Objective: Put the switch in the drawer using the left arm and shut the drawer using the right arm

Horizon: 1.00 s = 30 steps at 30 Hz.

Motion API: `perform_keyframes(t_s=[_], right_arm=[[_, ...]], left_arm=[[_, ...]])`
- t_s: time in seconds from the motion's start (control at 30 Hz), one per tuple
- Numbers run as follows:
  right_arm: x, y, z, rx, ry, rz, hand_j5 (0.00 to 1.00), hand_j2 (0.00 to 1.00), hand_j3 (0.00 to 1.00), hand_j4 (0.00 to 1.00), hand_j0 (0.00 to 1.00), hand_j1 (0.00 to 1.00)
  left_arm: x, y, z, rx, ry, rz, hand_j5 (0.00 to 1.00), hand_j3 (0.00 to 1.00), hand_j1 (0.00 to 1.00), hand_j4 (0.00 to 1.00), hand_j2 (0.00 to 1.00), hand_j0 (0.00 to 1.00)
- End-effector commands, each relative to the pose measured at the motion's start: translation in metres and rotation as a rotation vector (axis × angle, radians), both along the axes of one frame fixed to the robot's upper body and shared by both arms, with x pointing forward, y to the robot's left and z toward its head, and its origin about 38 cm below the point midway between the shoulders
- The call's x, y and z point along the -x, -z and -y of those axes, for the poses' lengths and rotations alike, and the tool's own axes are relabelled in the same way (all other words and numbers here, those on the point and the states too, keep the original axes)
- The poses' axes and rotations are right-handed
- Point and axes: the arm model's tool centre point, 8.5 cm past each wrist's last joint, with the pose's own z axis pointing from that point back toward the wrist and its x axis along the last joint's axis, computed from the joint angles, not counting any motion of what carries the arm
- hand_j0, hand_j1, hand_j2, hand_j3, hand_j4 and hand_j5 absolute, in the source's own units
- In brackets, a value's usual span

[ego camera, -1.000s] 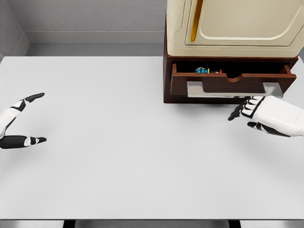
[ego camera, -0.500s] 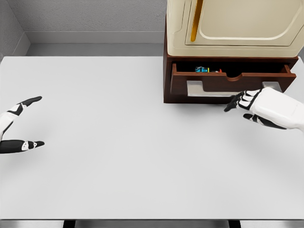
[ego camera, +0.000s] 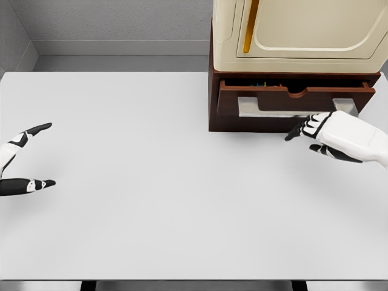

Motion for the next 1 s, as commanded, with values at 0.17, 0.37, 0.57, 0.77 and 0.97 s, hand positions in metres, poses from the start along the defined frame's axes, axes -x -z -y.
perform_keyframes(t_s=[0.17,0.37,0.57,0.77,0.97], right_arm=[[-0.004,0.002,-0.001,-0.013,0.004,-0.004,0.7,0.7,0.7,0.7,0.7,0.7],[-0.011,0.002,0.001,-0.018,0.017,-0.001,0.73,0.73,0.73,0.73,0.73,0.73],[-0.011,0.003,0.001,-0.012,0.017,-0.001,0.69,0.69,0.69,0.69,0.69,0.69],[-0.009,0.004,0.0,0.016,0.007,-0.002,0.68,0.68,0.68,0.68,0.68,0.68],[0.0,0.011,-0.007,0.059,-0.034,-0.022,0.67,0.67,0.67,0.67,0.67,0.67]], left_arm=[[0.0,0.0,-0.001,0.008,-0.004,-0.002,1.0,1.0,1.0,1.0,1.0,1.0],[-0.001,-0.001,0.0,0.009,0.0,0.004,1.0,1.0,1.0,1.0,1.0,1.0],[-0.001,-0.002,0.0,0.009,0.001,0.005,1.0,1.0,1.0,1.0,1.0,1.0],[-0.001,-0.003,0.001,0.009,0.002,0.008,1.0,1.0,1.0,1.0,1.0,1.0],[-0.001,-0.003,0.0,0.008,0.001,0.007,1.0,1.0,1.0,1.0,1.0,1.0]])
